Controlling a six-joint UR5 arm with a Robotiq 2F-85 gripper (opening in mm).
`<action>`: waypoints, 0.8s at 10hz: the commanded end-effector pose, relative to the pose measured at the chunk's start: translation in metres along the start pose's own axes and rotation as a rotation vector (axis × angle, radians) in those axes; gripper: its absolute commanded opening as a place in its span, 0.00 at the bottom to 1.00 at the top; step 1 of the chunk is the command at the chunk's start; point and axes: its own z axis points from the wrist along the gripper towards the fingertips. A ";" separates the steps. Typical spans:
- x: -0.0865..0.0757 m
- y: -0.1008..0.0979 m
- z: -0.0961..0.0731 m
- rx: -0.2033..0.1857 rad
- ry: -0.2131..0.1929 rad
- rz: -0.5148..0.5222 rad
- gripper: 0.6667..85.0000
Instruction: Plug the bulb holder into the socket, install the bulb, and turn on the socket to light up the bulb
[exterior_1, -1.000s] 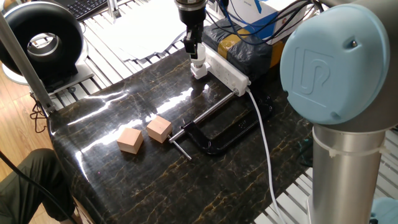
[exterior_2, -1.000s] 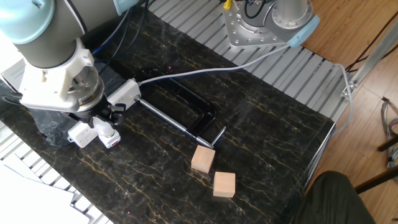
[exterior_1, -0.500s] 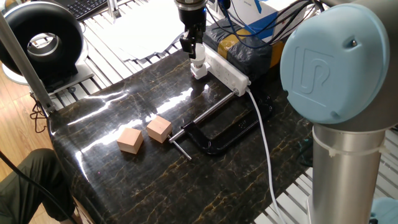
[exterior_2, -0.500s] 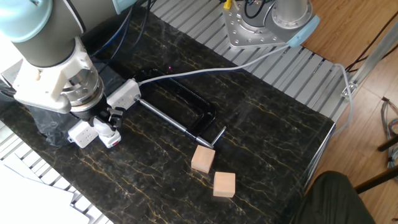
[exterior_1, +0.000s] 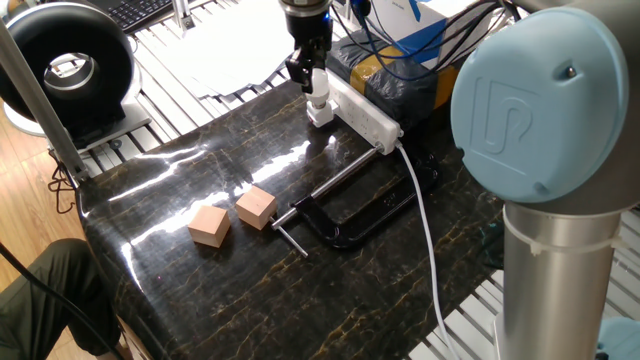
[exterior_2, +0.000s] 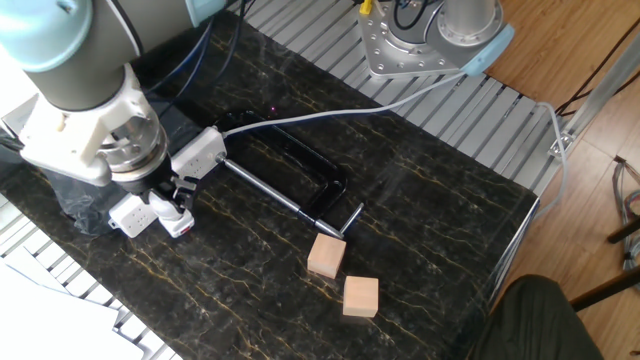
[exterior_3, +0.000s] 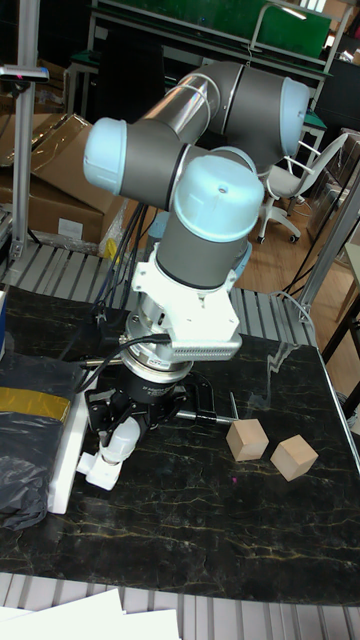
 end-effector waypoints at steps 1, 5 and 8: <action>-0.005 0.005 0.002 0.021 -0.012 0.006 0.21; -0.001 -0.004 -0.007 0.060 -0.001 -0.150 0.70; -0.006 -0.006 -0.017 0.049 -0.012 -0.181 0.77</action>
